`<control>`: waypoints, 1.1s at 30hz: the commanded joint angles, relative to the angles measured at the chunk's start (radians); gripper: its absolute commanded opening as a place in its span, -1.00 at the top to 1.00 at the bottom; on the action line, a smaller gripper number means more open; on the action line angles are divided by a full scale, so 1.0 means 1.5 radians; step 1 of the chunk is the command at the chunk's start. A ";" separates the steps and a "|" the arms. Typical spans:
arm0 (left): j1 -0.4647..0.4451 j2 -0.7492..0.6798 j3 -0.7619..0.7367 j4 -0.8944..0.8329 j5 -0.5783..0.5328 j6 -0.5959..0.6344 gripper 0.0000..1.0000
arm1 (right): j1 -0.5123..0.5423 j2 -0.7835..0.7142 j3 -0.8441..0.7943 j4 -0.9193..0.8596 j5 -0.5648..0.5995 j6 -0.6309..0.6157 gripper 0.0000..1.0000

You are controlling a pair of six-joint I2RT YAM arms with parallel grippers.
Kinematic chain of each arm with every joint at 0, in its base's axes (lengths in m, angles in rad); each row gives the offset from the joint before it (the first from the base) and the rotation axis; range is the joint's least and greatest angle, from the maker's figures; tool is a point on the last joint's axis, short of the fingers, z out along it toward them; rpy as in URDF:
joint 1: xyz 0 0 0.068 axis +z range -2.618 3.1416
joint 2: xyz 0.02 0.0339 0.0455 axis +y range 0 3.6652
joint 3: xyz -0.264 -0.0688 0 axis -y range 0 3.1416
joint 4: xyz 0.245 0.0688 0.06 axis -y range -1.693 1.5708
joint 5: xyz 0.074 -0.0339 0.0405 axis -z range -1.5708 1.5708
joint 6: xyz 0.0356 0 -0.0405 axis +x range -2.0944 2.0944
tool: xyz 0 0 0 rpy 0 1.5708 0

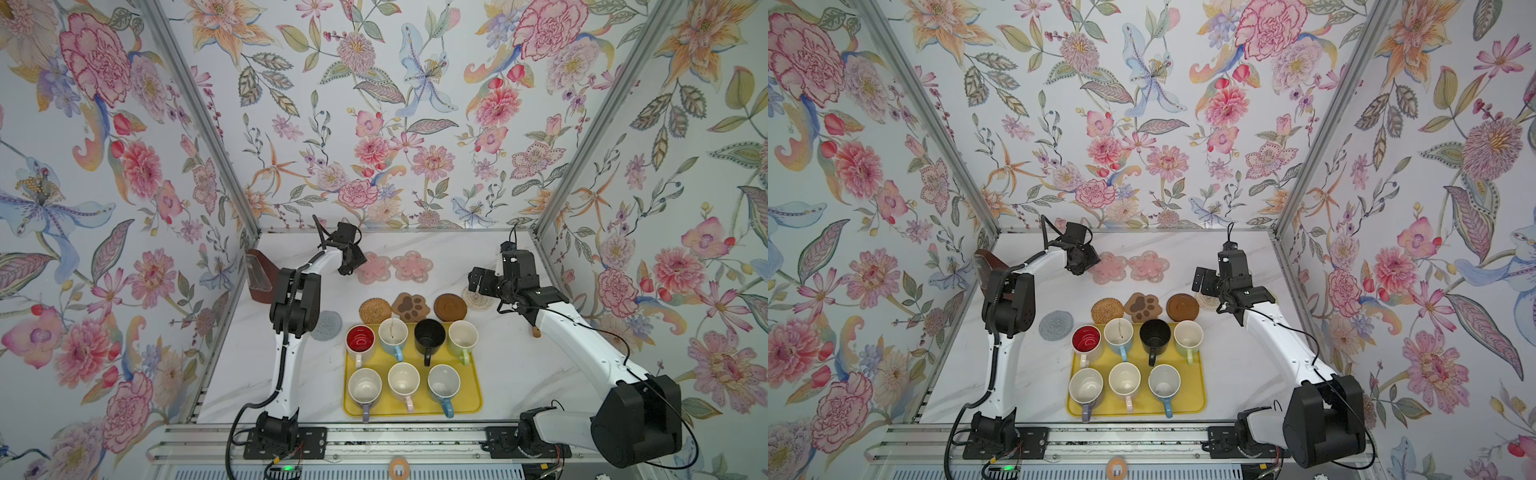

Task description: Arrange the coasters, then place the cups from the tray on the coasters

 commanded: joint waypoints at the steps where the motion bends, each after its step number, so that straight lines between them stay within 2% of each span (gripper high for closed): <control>1: -0.001 0.006 0.015 -0.024 -0.002 0.014 -0.20 | -0.005 0.011 0.000 -0.016 0.002 0.011 -0.99; 6: 0.012 -0.070 0.001 -0.021 -0.024 0.052 -0.26 | -0.013 0.026 0.014 -0.032 0.003 0.012 -0.98; 12: 0.013 -0.230 -0.042 -0.023 -0.066 0.142 -0.35 | -0.029 0.066 0.049 -0.076 -0.006 0.017 -0.98; 17: 0.013 -0.437 -0.258 0.056 -0.110 0.197 -0.55 | -0.034 0.105 0.080 -0.112 -0.014 0.015 -0.98; 20: 0.014 -0.573 -0.426 0.138 -0.114 0.234 -0.77 | -0.037 0.120 0.088 -0.123 -0.009 0.009 -0.96; 23: 0.017 -0.677 -0.579 0.199 -0.150 0.240 -0.98 | -0.039 0.128 0.088 -0.132 -0.006 0.013 -0.94; 28: 0.034 -0.763 -0.674 0.201 -0.164 0.254 -0.98 | -0.040 0.136 0.081 -0.137 -0.013 0.030 -0.92; 33: 0.045 -0.802 -0.689 0.190 -0.154 0.251 -0.97 | -0.040 0.165 0.083 -0.136 -0.022 0.040 -0.86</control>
